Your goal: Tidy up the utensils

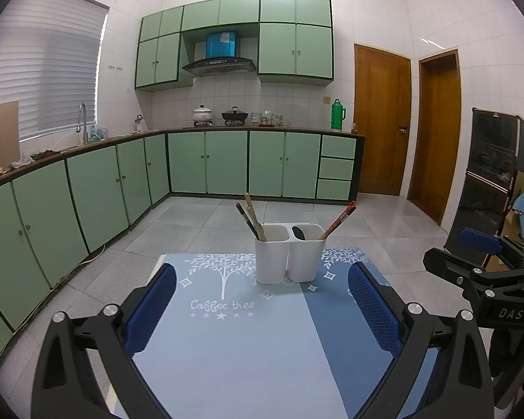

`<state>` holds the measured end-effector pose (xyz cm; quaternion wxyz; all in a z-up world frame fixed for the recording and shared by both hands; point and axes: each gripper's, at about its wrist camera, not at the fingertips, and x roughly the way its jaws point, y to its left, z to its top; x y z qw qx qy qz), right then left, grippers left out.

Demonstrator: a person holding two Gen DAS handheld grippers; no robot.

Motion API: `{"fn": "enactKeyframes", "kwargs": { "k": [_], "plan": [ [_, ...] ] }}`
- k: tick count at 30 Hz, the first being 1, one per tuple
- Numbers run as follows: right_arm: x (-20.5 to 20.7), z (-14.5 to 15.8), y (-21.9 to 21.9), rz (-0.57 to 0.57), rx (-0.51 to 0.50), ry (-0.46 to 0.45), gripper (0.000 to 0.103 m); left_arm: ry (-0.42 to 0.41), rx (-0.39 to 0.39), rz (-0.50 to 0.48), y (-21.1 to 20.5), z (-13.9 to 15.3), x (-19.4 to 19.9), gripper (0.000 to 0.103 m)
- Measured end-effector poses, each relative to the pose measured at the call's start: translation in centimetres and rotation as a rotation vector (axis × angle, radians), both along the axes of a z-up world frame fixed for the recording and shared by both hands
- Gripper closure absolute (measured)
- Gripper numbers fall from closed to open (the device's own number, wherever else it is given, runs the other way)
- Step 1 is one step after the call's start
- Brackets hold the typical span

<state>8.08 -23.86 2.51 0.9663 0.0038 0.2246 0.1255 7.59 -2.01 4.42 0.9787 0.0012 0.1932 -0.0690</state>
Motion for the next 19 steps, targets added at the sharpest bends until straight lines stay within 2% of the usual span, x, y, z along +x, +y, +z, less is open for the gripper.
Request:
{"fn": "enactKeyframes", "kwargs": {
  "k": [19],
  "plan": [
    [0.00, -0.03, -0.24, -0.005, 0.003, 0.005, 0.006, 0.004, 0.003, 0.005, -0.14, -0.08, 0.20, 0.006]
  ]
}}
